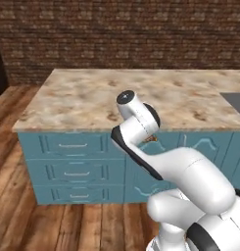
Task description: Take the chicken drumsticks from the pan and place one on each plate on the dining counter.
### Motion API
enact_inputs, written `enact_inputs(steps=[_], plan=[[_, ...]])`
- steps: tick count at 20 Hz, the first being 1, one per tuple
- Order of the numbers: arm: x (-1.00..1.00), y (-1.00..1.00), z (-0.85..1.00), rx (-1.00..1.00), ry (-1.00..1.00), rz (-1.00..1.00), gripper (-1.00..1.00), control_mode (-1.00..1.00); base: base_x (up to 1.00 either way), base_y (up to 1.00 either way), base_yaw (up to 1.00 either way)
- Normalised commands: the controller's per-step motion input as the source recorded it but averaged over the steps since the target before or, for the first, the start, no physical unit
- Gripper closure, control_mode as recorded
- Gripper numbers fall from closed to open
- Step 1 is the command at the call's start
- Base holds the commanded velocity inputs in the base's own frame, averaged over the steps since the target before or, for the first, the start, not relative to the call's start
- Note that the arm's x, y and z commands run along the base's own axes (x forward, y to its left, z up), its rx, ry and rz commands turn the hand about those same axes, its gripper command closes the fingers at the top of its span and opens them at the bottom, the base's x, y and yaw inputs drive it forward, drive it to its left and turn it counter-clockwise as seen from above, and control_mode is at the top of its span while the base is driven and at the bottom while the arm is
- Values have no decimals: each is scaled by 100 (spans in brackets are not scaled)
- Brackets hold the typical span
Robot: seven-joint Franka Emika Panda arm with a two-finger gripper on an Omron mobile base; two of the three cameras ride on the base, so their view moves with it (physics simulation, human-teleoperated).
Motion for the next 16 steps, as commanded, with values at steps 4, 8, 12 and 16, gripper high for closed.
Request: enact_inputs(steps=[4, 8, 12, 16], plan=[[0, 0, 0, 0, 0, 0, 100, 100, 61, 100, -50], [0, 0, 0, 0, 0, 0, 100, 100, 18, 100, -44], [0, 0, 0, 0, 0, 0, 100, 100, 7, 100, -42], [0, 0, 0, 0, 0, 0, 100, 100, 0, 100, -36]])
